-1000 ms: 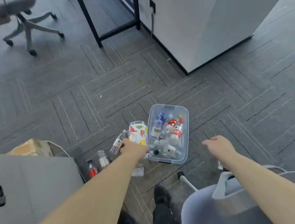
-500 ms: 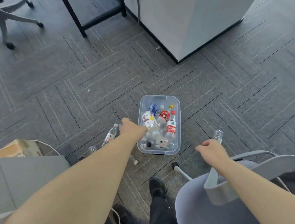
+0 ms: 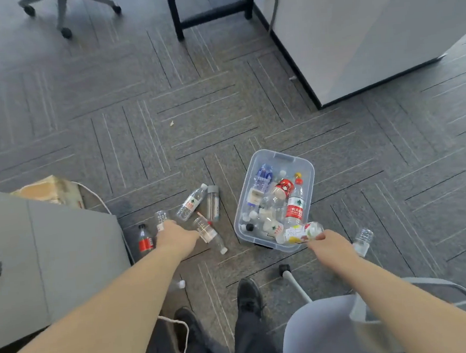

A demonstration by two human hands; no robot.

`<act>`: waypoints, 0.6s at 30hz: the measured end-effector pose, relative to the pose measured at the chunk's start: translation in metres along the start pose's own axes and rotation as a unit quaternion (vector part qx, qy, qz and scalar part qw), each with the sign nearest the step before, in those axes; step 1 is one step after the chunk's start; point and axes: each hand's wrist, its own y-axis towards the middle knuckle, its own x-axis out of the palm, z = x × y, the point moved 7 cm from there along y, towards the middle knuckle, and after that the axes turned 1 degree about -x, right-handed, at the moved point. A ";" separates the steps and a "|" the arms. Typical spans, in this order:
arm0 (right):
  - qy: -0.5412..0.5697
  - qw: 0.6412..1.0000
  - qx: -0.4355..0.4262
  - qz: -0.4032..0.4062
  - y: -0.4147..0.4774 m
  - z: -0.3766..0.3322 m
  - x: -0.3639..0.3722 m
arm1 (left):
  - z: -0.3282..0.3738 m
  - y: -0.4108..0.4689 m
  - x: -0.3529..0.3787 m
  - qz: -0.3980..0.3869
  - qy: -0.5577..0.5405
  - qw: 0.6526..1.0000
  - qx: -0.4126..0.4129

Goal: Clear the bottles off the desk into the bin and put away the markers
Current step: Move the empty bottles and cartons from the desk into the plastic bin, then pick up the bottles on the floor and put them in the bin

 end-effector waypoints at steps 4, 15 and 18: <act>-0.074 0.996 -0.037 -0.035 0.014 -0.038 0.042 | -0.063 0.023 -0.024 0.020 -0.040 0.997 -0.055; -0.228 0.955 -0.102 -0.160 0.060 -0.096 0.253 | -0.267 0.124 0.014 0.007 -0.064 0.979 -0.191; -0.293 0.930 -0.114 -0.193 0.093 -0.096 0.323 | -0.297 0.172 0.050 -0.010 -0.099 0.972 -0.214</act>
